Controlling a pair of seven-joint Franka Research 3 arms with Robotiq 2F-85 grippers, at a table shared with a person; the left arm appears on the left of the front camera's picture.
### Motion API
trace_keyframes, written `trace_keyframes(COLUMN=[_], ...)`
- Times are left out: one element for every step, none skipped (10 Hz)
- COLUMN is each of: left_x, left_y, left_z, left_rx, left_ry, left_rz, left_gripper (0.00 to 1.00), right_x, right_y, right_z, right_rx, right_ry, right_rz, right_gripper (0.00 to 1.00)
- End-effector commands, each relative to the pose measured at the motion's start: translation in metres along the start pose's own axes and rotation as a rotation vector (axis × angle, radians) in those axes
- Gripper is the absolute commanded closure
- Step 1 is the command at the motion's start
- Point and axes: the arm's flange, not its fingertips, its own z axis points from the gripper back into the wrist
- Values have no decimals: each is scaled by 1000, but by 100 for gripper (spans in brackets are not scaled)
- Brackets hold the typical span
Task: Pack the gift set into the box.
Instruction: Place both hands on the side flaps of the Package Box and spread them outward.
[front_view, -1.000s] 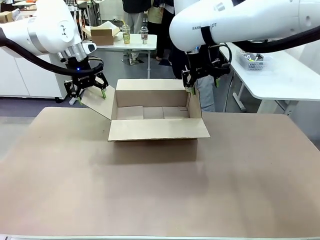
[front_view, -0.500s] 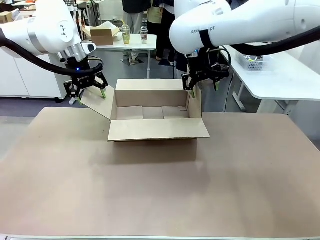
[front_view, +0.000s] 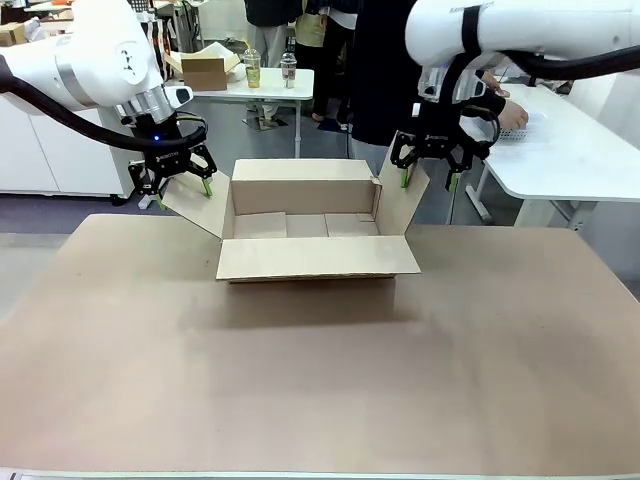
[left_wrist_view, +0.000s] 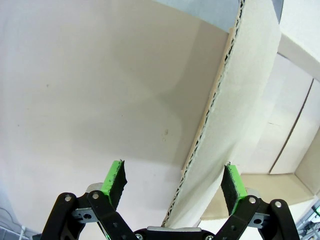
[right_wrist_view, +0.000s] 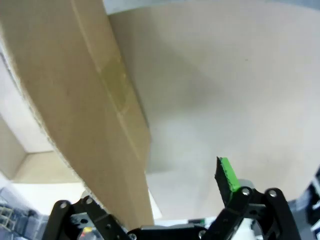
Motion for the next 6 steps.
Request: trace_keyframes(left_x=[0,0,0,0,0,0], left_y=[1,1,1,1,1,1], left_z=[2,2,2,2,2,2], left_rx=[18,18,18,18,18,18], left_ry=[-7,-7,-7,-7,-7,-7], left_rz=[12,12,12,12,12,12], left_gripper=[0,0,0,0,0,0], right_x=[-1,3,6,8,10,11], right_y=[-30,-46,-62,-76,-85,-91], right_z=[-11,-17,-23,-30,-38,-44], right_rx=[161,232,293,330,346,371], right_ry=[61,72,76,82,88,93], right_rz=[-40,-59,-95,-124,-131,-134], right_gripper=[0,0,0,0,0,0])
